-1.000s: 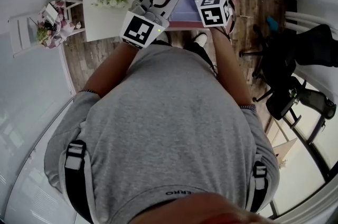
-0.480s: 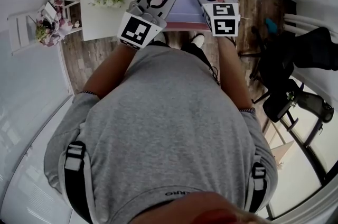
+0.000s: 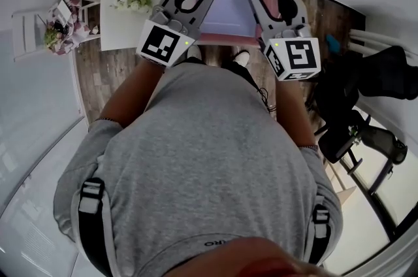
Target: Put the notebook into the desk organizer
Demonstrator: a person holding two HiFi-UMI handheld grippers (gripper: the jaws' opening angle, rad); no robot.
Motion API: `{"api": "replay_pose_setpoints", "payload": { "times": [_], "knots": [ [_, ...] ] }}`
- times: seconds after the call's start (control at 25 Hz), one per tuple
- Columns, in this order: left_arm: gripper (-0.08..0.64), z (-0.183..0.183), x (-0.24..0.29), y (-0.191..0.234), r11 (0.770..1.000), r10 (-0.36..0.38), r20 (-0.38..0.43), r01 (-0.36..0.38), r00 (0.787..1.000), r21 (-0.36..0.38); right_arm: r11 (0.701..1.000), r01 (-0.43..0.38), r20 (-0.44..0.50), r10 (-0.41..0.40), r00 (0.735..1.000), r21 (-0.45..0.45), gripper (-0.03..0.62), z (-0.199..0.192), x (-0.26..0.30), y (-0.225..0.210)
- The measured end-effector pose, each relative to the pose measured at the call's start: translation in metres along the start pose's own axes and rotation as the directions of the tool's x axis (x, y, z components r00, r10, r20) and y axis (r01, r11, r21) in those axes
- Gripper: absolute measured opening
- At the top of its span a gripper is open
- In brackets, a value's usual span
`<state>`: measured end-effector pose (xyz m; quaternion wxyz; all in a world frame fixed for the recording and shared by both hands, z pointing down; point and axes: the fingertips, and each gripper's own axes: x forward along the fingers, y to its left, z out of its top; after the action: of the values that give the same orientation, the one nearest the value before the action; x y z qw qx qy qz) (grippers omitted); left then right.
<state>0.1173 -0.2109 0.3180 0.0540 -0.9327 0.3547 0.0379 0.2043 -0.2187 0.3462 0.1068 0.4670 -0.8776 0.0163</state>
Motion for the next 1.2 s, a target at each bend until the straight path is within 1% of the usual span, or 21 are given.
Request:
{"api": "replay_pose_setpoints", "payload": {
  "times": [0.08,0.16,0.32,0.48,0.68,0.92,1.2],
  "knots": [
    [0.020,0.005,0.001,-0.001,1.000,0.006,0.003,-0.006,1.000,0.009,1.000,-0.018,0.040,0.018,0.999,-0.013,0.192,0.007,-0.006,0.001],
    [0.020,0.010,0.003,-0.004,1.000,0.010,0.010,-0.010,1.000,0.016,0.999,-0.028,0.069,0.030,0.997,-0.028,0.139,0.013,-0.013,0.001],
    [0.020,0.015,0.005,-0.009,1.000,0.020,0.011,-0.021,1.000,0.018,0.998,-0.039,0.117,0.045,0.992,-0.049,0.007,0.022,-0.024,-0.001],
    [0.020,0.019,0.007,-0.015,0.999,0.032,0.017,-0.033,0.999,0.020,0.994,-0.086,0.151,0.095,0.984,-0.068,0.006,0.024,-0.032,0.000],
    [0.020,0.022,0.010,-0.021,0.998,0.048,0.019,-0.049,0.999,0.030,0.990,-0.114,0.148,0.125,0.981,-0.084,0.006,0.021,-0.036,-0.002],
    [0.020,0.024,0.013,-0.025,0.997,0.065,0.018,-0.066,0.998,0.040,0.987,-0.127,0.143,0.140,0.980,-0.099,0.006,0.017,-0.037,-0.004],
    [0.020,0.021,0.017,-0.023,0.995,0.091,0.013,-0.091,0.996,0.039,0.990,-0.098,0.149,0.113,0.982,-0.103,0.006,0.016,-0.033,-0.015]
  ]
}}
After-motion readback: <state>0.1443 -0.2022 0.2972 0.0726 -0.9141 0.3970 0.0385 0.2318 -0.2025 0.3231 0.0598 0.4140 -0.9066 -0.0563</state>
